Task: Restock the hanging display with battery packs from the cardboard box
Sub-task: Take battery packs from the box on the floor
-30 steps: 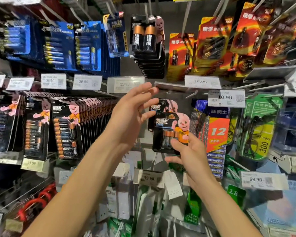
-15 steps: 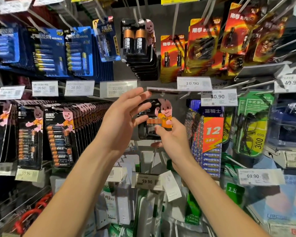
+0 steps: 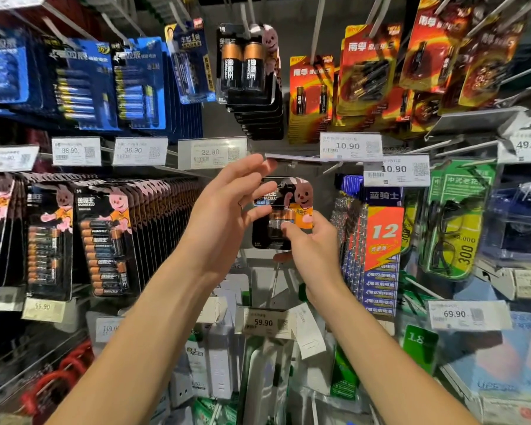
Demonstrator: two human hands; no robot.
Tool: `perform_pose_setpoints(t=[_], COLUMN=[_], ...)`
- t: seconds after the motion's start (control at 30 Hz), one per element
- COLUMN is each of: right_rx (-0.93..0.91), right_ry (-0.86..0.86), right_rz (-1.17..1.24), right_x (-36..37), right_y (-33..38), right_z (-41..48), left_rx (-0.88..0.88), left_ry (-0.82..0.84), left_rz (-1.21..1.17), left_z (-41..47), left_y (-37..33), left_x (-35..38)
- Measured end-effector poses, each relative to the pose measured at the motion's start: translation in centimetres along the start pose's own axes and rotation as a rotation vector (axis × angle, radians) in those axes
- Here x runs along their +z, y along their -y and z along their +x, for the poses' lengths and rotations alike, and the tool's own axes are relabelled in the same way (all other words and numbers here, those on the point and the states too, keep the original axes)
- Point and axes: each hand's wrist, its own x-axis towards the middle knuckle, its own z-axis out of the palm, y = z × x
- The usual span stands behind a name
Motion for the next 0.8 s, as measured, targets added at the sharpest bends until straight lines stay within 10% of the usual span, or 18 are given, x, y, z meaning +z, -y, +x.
perform_pose_setpoints(t=[0.8], right_rx=[0.227], right_ry=[-0.160], right_rz=[0.004], right_x=[1.4], right_y=[-3.2], right_z=[4.4], left_rx=[0.001], left_ry=[0.080], left_rz=[0.172], left_z=[-1.5], left_y=[1.1], left_x=[-1.6])
